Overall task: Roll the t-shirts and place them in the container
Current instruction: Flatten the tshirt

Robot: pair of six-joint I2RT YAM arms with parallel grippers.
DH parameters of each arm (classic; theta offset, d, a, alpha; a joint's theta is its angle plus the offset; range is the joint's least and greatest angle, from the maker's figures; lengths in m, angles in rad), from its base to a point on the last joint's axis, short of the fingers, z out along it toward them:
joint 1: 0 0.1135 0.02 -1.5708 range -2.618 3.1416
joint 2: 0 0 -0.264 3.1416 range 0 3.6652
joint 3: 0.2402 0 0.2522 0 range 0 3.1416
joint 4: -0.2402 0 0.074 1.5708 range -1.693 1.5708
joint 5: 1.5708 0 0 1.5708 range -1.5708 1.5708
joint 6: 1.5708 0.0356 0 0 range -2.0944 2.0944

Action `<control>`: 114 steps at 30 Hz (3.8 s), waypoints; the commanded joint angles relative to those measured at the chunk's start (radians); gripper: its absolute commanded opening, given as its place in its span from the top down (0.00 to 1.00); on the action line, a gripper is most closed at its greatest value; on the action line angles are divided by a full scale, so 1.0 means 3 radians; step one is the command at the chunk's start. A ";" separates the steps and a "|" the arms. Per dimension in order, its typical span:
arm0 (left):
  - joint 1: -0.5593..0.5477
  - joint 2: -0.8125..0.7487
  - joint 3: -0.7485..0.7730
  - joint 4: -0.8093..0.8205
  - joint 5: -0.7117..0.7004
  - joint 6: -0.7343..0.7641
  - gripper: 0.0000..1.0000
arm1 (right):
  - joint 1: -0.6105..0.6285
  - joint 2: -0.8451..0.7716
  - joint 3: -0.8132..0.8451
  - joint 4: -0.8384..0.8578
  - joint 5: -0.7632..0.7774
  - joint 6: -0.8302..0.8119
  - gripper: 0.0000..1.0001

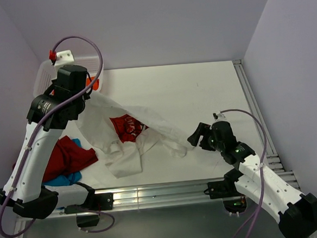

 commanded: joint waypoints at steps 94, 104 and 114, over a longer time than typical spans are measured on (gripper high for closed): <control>0.0131 -0.0531 0.1461 0.1642 0.0899 0.1051 1.00 | -0.1163 0.0852 0.4756 -0.0382 -0.0492 -0.0002 1.00; 0.0146 -0.1329 0.1104 0.2010 0.1446 0.1072 1.00 | -0.1158 0.0178 0.4547 -0.0224 -0.0507 0.0106 1.00; 0.0381 -0.1227 0.1706 0.1980 0.1693 0.1097 1.00 | -0.1158 -0.0043 0.5087 -0.0832 -0.0436 0.0096 1.00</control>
